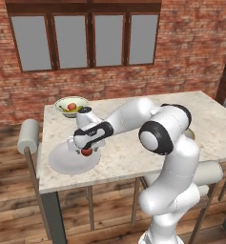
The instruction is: Take the fruits from the plate on the dining counter and place two fruits in each bowl.
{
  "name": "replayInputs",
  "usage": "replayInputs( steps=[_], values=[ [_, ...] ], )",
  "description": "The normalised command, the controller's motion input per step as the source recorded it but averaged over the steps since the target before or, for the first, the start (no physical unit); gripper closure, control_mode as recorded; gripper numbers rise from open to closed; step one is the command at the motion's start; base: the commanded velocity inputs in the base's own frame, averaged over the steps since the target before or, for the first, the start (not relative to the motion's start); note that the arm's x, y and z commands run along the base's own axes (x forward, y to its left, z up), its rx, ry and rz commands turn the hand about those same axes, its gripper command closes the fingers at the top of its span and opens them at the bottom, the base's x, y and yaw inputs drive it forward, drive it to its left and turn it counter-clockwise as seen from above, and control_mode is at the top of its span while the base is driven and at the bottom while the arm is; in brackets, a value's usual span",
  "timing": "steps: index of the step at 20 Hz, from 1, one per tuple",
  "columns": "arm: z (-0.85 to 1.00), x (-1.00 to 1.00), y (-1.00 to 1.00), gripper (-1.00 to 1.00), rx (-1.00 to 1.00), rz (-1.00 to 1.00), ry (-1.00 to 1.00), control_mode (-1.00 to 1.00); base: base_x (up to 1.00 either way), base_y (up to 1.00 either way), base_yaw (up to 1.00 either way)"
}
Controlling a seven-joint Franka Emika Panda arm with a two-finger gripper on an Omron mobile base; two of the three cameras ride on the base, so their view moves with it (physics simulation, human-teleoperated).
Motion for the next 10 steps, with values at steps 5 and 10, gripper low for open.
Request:
replayInputs(
  steps=[5,10],
  values=[
    [-0.01,0.24,0.0,-1.0,0.0,0.0,0.0,-1.0,0.0,0.0,0.0],
    [-0.12,0.01,0.0,-1.0,0.0,0.0,0.0,-1.0,0.0,0.0,0.0]
  ],
)
